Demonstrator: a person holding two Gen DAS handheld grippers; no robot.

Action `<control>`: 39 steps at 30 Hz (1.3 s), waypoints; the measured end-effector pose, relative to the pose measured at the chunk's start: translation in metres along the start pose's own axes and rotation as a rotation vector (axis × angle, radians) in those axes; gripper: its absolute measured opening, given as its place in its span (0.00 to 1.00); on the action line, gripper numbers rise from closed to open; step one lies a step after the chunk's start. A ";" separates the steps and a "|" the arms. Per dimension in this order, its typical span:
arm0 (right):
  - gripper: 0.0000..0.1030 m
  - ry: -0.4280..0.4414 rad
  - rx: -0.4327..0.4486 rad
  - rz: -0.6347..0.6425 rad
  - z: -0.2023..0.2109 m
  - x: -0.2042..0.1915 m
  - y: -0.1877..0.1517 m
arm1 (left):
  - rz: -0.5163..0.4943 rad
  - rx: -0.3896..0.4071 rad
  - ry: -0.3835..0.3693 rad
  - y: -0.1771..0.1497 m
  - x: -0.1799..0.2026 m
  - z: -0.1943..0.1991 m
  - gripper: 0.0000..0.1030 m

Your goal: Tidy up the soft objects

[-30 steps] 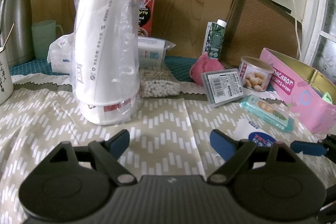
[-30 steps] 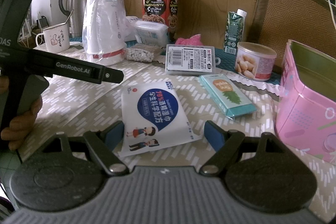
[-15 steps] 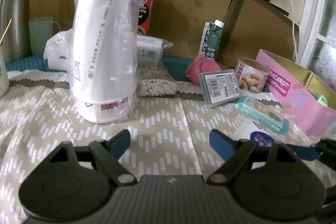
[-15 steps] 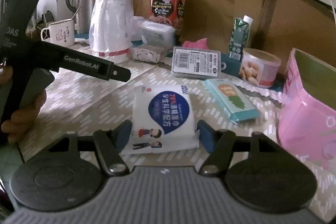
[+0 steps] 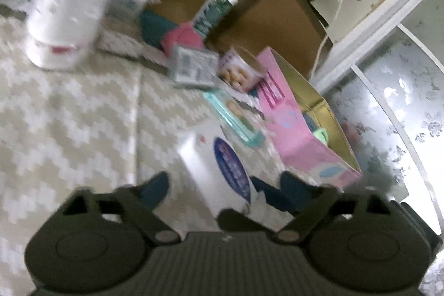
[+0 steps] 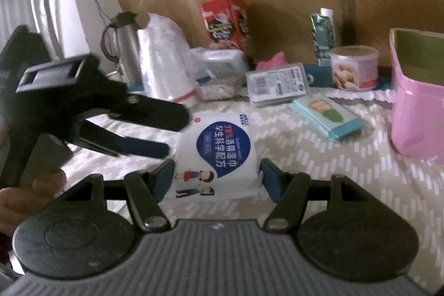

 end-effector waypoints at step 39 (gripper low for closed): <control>0.75 -0.304 0.259 0.218 0.061 0.050 0.074 | -0.258 0.223 0.458 0.033 -0.022 -0.003 0.65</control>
Point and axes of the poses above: each gripper's, at about its wrist camera, not at the fingertips, and z roughly against the way its jaws point, x to its right, y to its top, the point moved 7 cm from there along -z, roughly the way its jaws point, and after that the axes turned 13 degrees about y, right-handed, at the moved point
